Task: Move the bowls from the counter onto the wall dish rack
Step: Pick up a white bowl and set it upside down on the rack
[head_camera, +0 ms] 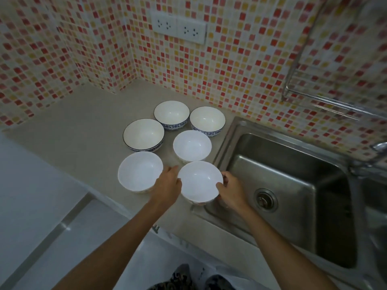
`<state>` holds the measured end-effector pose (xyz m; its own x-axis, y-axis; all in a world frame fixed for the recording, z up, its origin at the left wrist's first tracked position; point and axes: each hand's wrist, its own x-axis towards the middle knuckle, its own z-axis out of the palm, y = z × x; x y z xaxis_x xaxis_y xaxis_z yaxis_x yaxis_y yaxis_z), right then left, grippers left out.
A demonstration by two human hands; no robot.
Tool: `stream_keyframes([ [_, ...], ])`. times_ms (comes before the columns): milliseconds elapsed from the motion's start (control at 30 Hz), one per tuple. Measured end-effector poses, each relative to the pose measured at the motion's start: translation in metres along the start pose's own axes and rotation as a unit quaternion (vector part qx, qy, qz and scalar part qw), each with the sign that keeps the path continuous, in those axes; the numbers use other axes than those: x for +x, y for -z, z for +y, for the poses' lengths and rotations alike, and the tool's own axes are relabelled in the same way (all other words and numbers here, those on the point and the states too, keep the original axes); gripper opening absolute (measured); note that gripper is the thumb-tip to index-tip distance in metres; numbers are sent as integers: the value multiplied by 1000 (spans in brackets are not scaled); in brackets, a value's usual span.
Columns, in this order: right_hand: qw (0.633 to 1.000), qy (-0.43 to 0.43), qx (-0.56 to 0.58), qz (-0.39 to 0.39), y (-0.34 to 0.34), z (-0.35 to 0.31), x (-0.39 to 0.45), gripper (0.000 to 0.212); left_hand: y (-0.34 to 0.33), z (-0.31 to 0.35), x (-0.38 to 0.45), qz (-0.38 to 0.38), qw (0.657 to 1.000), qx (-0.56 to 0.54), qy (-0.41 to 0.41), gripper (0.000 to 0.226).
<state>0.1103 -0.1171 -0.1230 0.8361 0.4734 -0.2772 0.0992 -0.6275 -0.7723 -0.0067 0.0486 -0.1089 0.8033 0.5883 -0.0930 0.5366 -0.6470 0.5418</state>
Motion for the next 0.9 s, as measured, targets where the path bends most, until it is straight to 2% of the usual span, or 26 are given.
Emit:
stream_keyframes([
  [167,1000,5,17,26,13,-1,-8,37,-3,14,5,8,997,-77,18,47],
  [233,999,10,22,41,21,-3,-9,35,-5,19,12,-11,992,-124,27,50],
  [367,996,6,37,82,45,-3,-10,36,0,49,25,-81,974,-209,24,33],
  [567,990,-2,50,131,89,9,-12,35,-11,106,42,-183,896,-392,97,48],
  [700,983,-4,64,174,126,17,-13,33,-33,129,64,-239,863,-435,95,80],
  [800,976,-4,81,203,155,22,-15,32,-25,169,61,-295,851,-432,39,62],
  [900,968,0,103,231,184,24,-16,31,-24,209,61,-295,846,-445,12,42],
])
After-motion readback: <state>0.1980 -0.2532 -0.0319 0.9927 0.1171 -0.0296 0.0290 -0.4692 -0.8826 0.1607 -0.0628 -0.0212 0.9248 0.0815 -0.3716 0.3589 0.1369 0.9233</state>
